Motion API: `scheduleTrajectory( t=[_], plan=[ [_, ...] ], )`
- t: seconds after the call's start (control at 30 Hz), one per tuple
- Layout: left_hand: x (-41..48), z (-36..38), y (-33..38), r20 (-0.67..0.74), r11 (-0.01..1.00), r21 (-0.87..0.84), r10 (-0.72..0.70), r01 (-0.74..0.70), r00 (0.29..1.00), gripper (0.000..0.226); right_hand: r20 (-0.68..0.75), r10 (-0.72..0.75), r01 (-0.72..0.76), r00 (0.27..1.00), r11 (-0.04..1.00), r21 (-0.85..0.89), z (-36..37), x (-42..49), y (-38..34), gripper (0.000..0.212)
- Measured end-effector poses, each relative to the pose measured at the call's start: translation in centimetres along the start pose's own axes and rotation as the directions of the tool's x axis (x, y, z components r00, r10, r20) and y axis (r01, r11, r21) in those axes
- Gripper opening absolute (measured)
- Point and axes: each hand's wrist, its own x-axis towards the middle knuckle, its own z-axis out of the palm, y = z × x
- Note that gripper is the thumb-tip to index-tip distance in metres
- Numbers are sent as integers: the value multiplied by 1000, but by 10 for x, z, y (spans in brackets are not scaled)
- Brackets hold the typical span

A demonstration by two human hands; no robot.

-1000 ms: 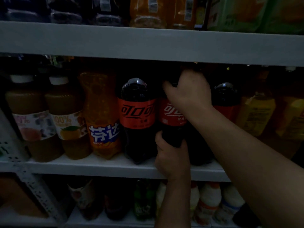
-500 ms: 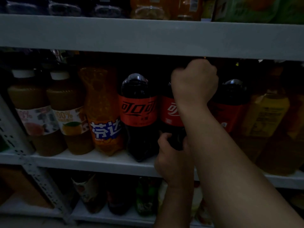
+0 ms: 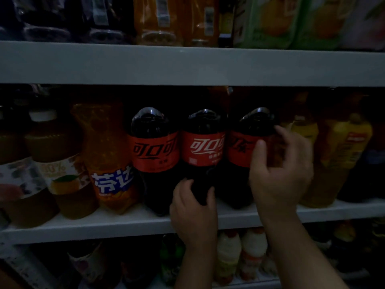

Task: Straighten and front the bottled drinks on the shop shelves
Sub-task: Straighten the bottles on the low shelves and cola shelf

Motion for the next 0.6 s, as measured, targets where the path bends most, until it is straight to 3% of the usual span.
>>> scheduleTrajectory(
  t=[0.07,0.13,0.23,0.33,0.47,0.6],
  plan=[
    [-8,-2,6,-22,992,-94,83,-84,996,38,79,113,-112,990,994,-13,-8,1,12,43],
    [-19,-6,22,28,969,-209,141,-132,990,31,156,128,-119,980,991,-63,-4,15,14,57],
    [-32,-3,50,246,942,-311,208,-126,947,58,245,143,-105,959,981,-161,10,43,11,80],
    [-39,3,66,410,924,-366,269,-113,872,80,318,167,-67,933,950,-304,20,64,9,89],
    [-47,9,75,487,945,-324,214,-53,847,90,385,106,123,917,843,-523,22,80,8,99],
    [-57,14,79,507,968,-243,183,-64,842,89,441,128,155,888,821,-549,21,90,6,95]
  ],
)
